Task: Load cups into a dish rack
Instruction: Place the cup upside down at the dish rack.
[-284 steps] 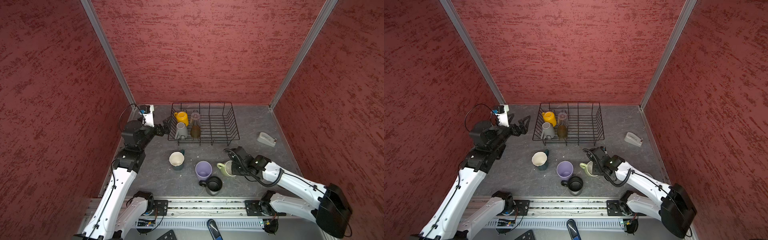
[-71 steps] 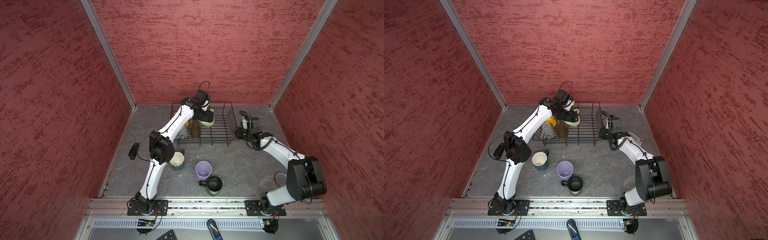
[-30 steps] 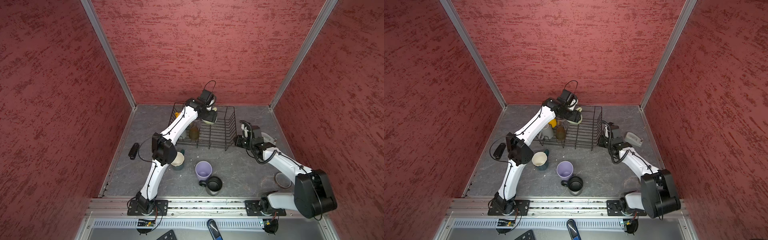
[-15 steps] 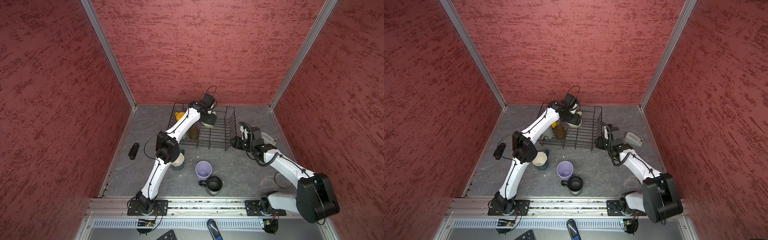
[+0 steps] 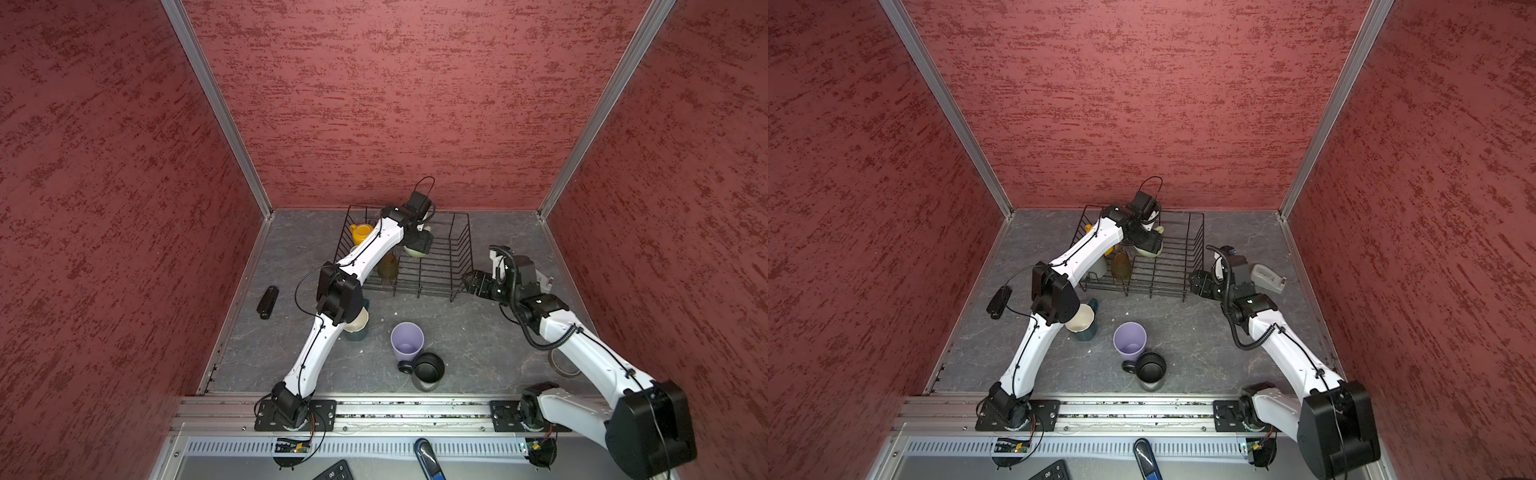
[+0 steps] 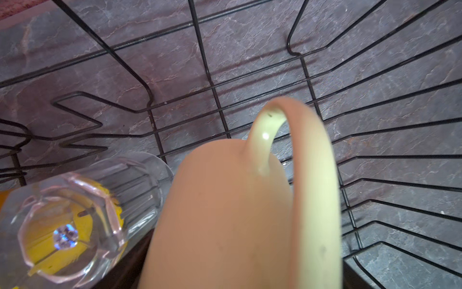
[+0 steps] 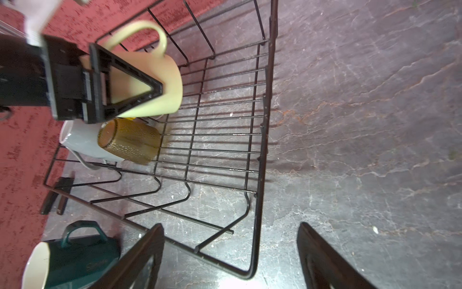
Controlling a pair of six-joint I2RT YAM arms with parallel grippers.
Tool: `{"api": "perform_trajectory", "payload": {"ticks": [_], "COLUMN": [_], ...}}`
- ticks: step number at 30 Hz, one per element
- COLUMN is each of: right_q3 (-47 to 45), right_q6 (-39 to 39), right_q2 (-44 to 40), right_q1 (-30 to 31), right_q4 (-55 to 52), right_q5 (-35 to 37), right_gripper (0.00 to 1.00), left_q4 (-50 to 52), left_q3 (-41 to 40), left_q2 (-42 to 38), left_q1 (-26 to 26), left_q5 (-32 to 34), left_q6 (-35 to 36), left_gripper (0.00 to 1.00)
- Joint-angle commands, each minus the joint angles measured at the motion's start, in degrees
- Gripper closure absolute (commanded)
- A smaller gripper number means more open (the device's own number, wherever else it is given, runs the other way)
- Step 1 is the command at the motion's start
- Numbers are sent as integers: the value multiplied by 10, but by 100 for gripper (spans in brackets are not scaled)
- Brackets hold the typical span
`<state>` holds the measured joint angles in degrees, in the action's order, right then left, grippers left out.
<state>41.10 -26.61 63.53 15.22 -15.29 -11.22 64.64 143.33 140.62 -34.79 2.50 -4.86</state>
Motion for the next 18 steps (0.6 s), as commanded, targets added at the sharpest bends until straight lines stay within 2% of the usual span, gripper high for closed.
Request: {"api": "perform_trajectory", "payload": {"ticks": [1, 12, 15, 18], "right_q3": [-8, -8, -9, -8], "right_q6": [-19, -22, -25, -26], "right_q2": [-17, -21, -18, -18], "right_q1": [3, 3, 3, 2], "right_q4": [-2, 1, 7, 7], "right_q5": [10, -2, -8, -11], "right_gripper": [14, 12, 12, 12], "left_q4": [-27, -26, -24, -21], "left_q3": [26, 27, 27, 26], "left_q2": [10, 26, 32, 37], "left_q1": [-2, -2, -3, -3], "left_q5": [12, 6, 4, 4], "left_q6": [13, 16, 17, 16], "left_gripper": [100, 94, 90, 82]}}
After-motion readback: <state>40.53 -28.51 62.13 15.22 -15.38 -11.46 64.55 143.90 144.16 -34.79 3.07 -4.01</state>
